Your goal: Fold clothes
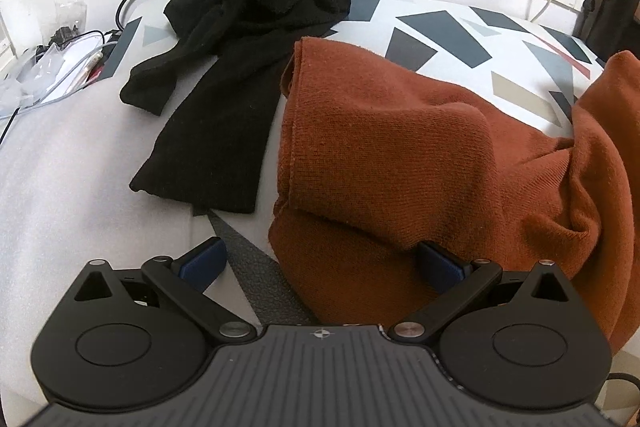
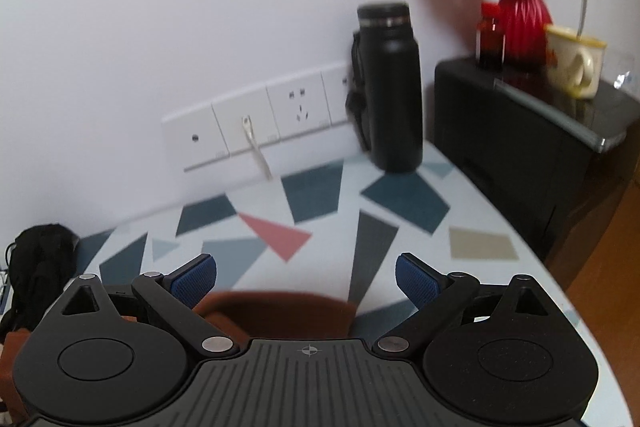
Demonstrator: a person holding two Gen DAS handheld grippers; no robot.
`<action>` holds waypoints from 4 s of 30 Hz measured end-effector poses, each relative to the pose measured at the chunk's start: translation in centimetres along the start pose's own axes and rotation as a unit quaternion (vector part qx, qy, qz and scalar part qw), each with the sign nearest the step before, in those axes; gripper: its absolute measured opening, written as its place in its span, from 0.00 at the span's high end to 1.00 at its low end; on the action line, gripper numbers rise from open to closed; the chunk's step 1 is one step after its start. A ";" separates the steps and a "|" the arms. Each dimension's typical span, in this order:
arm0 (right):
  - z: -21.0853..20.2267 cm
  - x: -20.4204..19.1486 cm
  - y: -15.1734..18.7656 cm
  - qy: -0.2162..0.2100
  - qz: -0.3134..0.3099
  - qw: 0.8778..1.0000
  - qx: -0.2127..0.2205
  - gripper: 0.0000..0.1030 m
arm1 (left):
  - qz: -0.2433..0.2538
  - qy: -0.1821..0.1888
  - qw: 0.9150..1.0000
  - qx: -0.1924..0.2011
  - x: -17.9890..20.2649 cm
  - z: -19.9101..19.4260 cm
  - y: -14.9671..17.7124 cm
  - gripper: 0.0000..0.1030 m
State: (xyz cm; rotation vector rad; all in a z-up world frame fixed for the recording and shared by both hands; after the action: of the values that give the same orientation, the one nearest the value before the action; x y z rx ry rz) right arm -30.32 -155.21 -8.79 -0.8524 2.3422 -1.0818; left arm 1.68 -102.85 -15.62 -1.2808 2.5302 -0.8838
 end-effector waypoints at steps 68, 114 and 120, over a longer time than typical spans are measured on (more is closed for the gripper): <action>4.5 -3.9 0.2 -0.151 -0.059 0.986 0.035 1.00 | 0.017 0.103 0.981 0.163 8.7 -13.7 -6.8 0.89; 3.4 0.4 3.0 0.042 -0.034 0.998 0.030 0.52 | 0.132 0.105 0.975 0.146 17.7 -0.1 -21.9 0.27; 0.5 -5.4 6.4 -0.077 -0.107 0.991 -0.012 0.34 | 0.149 0.125 0.971 0.139 10.2 -4.5 -17.5 0.15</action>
State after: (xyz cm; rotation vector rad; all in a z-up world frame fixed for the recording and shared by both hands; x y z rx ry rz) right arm -28.33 -148.55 -13.49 -1.1743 2.1781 -1.0317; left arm 5.52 -116.82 -0.78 -0.7218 2.5642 -1.3368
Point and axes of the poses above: each gripper's, at about its wrist camera, not at the fingertips, and z roughly the way its jaws point, x to its right, y to its underside, the point moved 8 cm from there along z, roughly the way its jaws point, and after that the axes turned 9 degrees about -z, right-handed, at the moved point
